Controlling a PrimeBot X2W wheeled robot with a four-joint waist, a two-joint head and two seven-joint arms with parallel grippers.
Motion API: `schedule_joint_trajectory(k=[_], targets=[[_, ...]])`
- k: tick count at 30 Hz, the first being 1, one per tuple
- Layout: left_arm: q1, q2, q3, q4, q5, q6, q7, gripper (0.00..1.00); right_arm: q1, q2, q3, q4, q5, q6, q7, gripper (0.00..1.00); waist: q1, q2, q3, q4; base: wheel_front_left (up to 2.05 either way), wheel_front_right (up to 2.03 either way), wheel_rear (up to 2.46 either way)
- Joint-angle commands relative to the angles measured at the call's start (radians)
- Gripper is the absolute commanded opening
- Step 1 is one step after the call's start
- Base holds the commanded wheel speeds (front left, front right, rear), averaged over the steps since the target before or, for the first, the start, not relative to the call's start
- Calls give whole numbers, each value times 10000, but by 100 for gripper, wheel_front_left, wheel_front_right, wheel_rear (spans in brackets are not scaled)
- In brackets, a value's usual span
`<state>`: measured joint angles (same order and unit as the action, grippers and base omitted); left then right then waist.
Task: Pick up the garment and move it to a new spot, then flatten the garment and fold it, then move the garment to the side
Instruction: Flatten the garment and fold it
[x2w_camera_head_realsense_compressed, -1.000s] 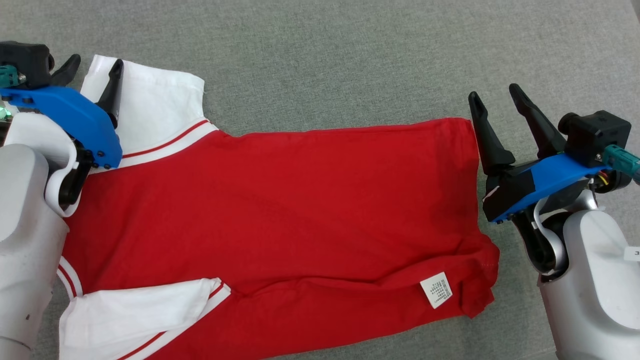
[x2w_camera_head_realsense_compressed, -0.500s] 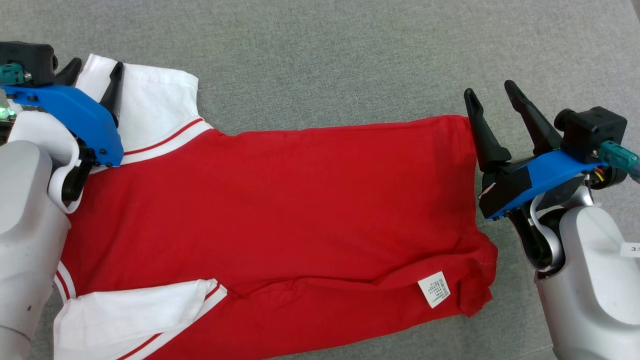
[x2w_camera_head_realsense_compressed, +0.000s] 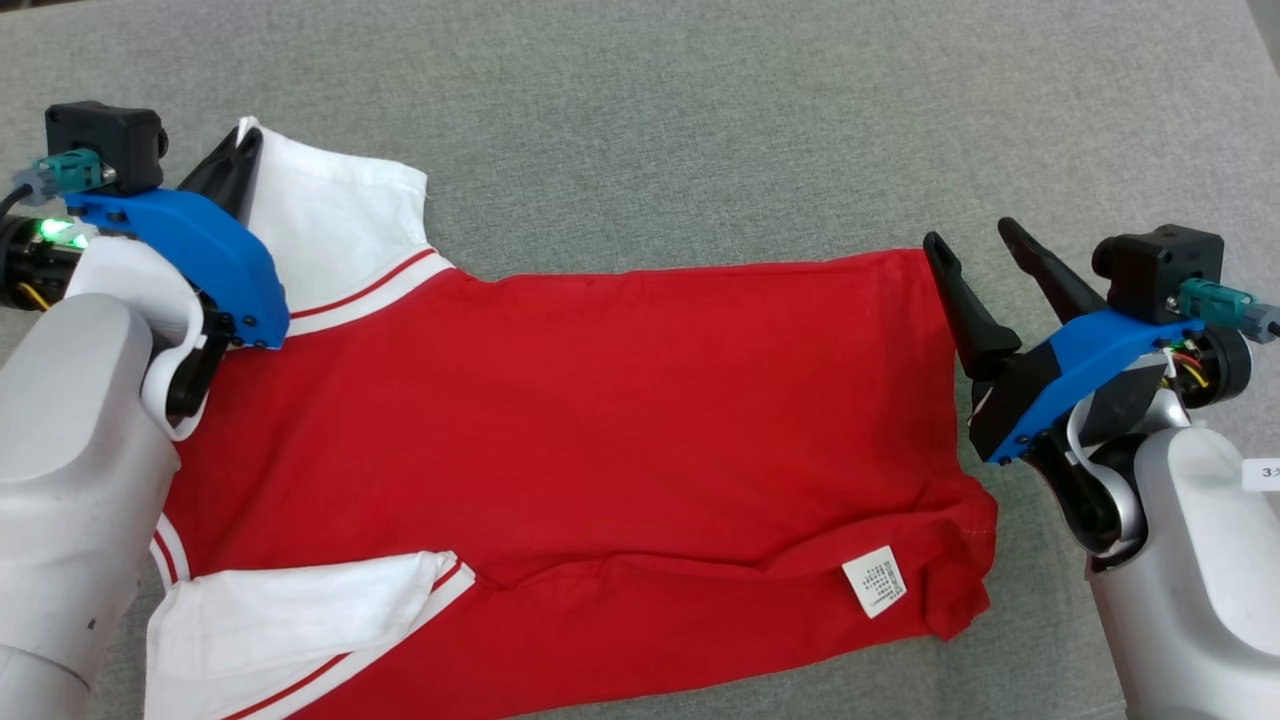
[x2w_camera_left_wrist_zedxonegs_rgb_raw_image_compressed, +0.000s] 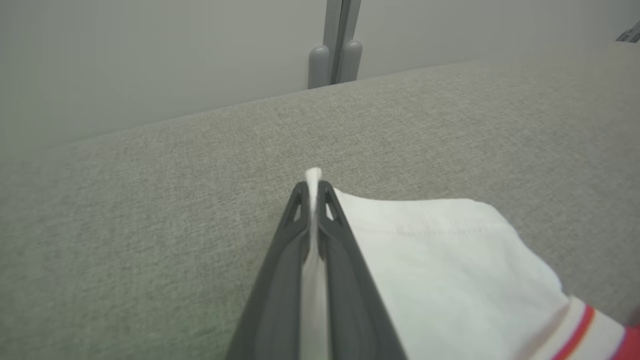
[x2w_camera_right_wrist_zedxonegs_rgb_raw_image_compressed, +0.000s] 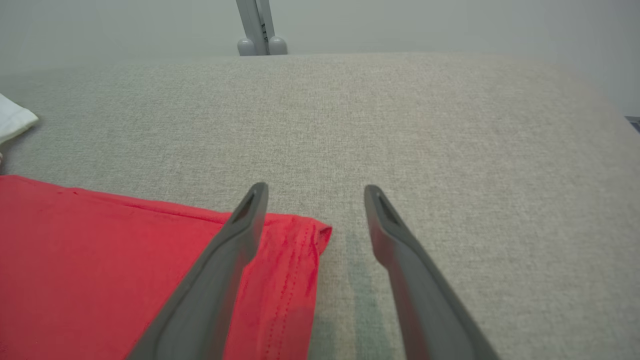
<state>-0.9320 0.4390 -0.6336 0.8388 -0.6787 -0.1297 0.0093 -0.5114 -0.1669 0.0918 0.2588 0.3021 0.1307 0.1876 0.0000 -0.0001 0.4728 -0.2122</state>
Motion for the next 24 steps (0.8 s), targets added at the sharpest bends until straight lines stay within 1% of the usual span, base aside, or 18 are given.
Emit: schedule_joint_trajectory(k=[1, 6, 12, 19, 21, 22, 23, 24], targets=[[7, -31, -94, -146, -136, -11, -127, 0, 139, -114, -6, -56, 130, 4, 150, 100, 0, 1, -39, 54, 0, 0, 0], [-55, 51, -401, -611, -257, -11, -243, 0, 215, -91, -104, 25, 363, 4, 701, 100, 0, 1, -48, 212, 0, 0, 0], [-145, 86, -662, -1095, -344, -11, -323, 0, -11, -64, -232, 460, 409, 4, 1178, 100, 0, 1, 38, 434, 0, 0, 0], [-172, 115, -792, -1365, -415, -11, -398, 0, -394, 15, -235, 1002, 407, 4, 1354, 100, 0, 1, 95, 606, 0, 0, 0], [-204, 110, -801, -1393, -460, -11, -416, 0, -486, 20, -209, 1203, 379, 4, 1487, 49, 0, 1, 113, 645, 0, 0, 0], [-220, 99, -804, -1406, -489, -11, -455, 0, -551, 32, -190, 1291, 383, 4, 1531, 6, 0, 1, 122, 668, 0, 0, 0], [-230, 86, -809, -1419, -514, -11, -469, 0, -591, 44, -222, 1403, 391, 4, 1612, 0, 0, 1, 130, 694, 0, 0, 0], [-235, 76, -805, -1435, -523, -11, -517, 0, -646, 58, -229, 1452, 368, 4, 1611, 0, 0, 1, 138, 714, 0, 0, 0]])
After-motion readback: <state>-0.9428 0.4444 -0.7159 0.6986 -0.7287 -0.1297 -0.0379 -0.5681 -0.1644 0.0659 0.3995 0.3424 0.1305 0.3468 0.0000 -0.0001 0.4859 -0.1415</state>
